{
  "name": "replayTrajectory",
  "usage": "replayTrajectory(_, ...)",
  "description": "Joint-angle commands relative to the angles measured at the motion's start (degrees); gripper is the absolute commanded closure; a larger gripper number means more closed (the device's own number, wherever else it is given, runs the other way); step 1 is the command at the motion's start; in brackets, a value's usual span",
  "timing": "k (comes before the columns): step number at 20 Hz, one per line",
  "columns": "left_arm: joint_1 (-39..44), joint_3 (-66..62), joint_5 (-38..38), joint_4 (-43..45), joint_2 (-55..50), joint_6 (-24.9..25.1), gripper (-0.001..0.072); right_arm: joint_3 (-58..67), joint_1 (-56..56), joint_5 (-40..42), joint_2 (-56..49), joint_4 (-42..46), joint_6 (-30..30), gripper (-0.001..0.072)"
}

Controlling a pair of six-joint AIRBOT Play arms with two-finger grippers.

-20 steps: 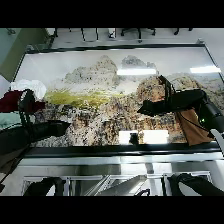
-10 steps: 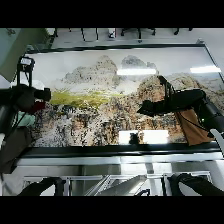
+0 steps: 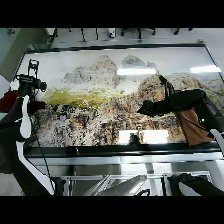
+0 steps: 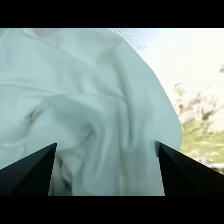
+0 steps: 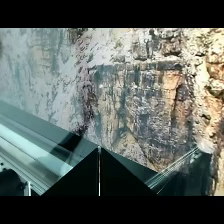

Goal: Fold the shirts.

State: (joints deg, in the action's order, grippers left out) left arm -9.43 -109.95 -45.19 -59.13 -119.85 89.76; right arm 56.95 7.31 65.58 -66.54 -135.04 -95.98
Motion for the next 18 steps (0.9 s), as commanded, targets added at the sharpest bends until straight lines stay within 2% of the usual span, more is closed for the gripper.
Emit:
replayTrajectory(1, -1.55, -5.81, -0.81, 0.5, -8.46, -0.11, 0.0007, 0.04, 0.04, -0.02, -0.02, -0.02, 0.02, 0.0688)
replayTrajectory(2, -1.53, -4.79, -0.87, 0.57, -8.57, -0.11, 0.0009, 0.04, 0.04, 0.0, -0.02, 0.0, 0.02, 0.0687)
replayTrajectory(3, -1.53, -4.26, -1.18, 0.59, -8.55, -0.11, 0.015, 0.04, 0.04, -0.02, -0.02, -0.02, 0.02, 0.0688)
replayTrajectory(4, -1.2, -4.72, -2.64, 0.66, -8.52, -0.07, 0.0534, 0.04, 0.04, 0.0, -0.02, 0.0, 0.02, 0.0688)
replayTrajectory(5, -0.74, -6.34, -4.28, 0.59, -8.48, 0.02, 0.0692, 0.04, 0.04, -0.02, -0.02, -0.02, 0.02, 0.0687)
replayTrajectory(8, 1.86, -9.7, -4.72, 0.52, -4.22, -2.4, 0.0693, 0.04, 0.04, 0.0, -0.02, -0.02, 0.02, 0.0688)
replayTrajectory(13, 11.41, -9.7, -0.74, -0.02, 13.09, -3.26, 0.0693, 0.04, 0.04, 0.0, -0.02, -0.02, 0.02, 0.0688)
replayTrajectory(15, 16.5, -9.57, -4.76, -5.68, 20.06, -2.27, 0.0692, 0.04, 0.04, 0.0, -0.02, -0.02, 0.02, 0.0688)
replayTrajectory(18, 23.96, -3.96, -12.61, -19.19, 29.38, 0.39, 0.0692, 0.04, 0.04, -0.02, -0.02, -0.02, 0.02, 0.0688)
